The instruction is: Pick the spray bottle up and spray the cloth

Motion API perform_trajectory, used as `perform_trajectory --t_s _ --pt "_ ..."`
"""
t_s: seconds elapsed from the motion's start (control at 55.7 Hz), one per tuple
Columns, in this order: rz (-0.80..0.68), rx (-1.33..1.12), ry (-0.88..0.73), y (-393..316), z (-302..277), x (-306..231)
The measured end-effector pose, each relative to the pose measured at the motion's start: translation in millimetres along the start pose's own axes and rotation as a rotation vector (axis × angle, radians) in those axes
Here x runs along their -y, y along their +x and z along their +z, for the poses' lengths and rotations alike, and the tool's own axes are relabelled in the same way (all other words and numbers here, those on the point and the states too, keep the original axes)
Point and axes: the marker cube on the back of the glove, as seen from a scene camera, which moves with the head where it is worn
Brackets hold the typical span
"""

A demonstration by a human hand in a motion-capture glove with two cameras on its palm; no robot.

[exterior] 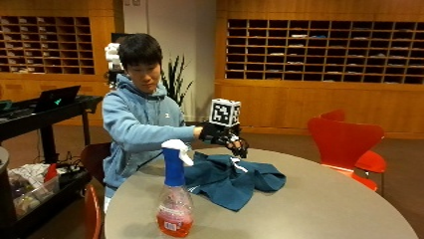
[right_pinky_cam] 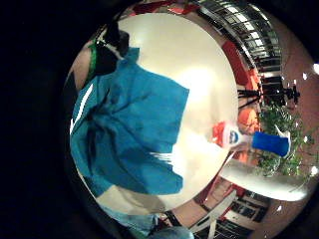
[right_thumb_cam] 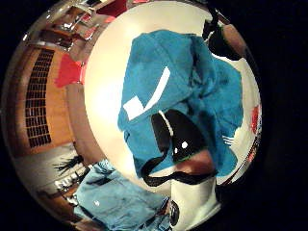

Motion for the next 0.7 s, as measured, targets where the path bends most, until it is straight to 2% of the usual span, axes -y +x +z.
perform_trajectory --t_s 0.108,0.179,0.359,0.52,0.628,0.7 --pt "0.025 0.084 0.015 6 4 6" --pt "0.052 0.174 0.088 16 1 4" --pt "0.157 0.455 0.445 56 -35 -24" --pt "0.376 0.59 0.865 116 -74 -74" --pt "0.523 0.724 1.035 182 -78 -88" --pt "0.615 0.81 1.093 215 -71 -94"
